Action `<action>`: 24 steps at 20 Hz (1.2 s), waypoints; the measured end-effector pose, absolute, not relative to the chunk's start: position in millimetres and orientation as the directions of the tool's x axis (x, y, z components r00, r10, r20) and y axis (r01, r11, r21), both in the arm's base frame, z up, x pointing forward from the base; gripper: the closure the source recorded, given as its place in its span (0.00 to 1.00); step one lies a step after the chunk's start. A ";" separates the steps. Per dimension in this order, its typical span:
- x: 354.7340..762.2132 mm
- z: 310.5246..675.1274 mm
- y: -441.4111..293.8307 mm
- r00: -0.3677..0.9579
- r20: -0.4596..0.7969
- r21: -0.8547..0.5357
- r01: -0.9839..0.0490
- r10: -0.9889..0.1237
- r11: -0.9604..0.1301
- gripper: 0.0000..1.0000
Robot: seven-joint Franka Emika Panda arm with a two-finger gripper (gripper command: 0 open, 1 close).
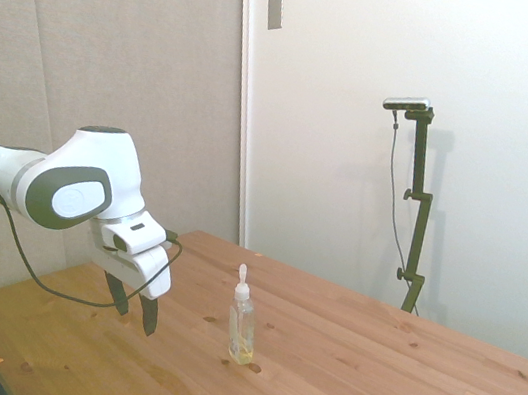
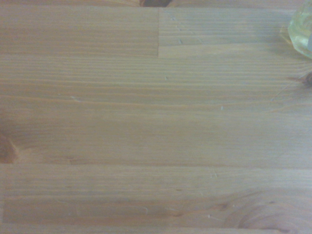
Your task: Knock down the sanitizer
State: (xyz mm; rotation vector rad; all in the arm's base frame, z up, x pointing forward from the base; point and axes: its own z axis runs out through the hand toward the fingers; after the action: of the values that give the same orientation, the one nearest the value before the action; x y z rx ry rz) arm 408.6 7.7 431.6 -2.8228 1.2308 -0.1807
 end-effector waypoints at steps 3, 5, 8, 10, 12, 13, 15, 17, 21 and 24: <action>409.6 429.9 7.4 0.675 0.082 -0.096 -0.727 -0.733 -0.680 1.00; 414.2 427.7 5.2 0.671 0.082 -0.096 -0.730 -0.737 -0.676 1.00; 427.6 422.2 -5.7 0.656 0.087 -0.092 -0.744 -0.749 -0.662 1.00; 439.2 421.2 -14.3 0.641 0.097 -0.089 -0.756 -0.762 -0.648 1.00; 451.1 422.8 -23.6 0.623 0.099 -0.092 -0.770 -0.776 -0.631 1.00; 456.1 423.6 -28.5 0.615 0.099 -0.094 -0.777 -0.782 -0.623 1.00; 465.1 425.1 -39.0 0.598 0.101 -0.096 -0.789 -0.795 -0.606 1.00; 472.6 425.2 -47.2 0.585 0.104 -0.093 -0.799 -0.804 -0.594 1.00; 485.5 421.7 -56.6 0.568 0.102 -0.087 -0.813 -0.817 -0.576 1.00; 494.0 418.0 -60.8 0.559 0.099 -0.081 -0.820 -0.823 -0.567 1.00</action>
State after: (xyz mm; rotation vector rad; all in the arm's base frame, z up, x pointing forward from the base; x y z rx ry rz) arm 494.0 -60.8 418.0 -2.7512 1.4497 -0.1962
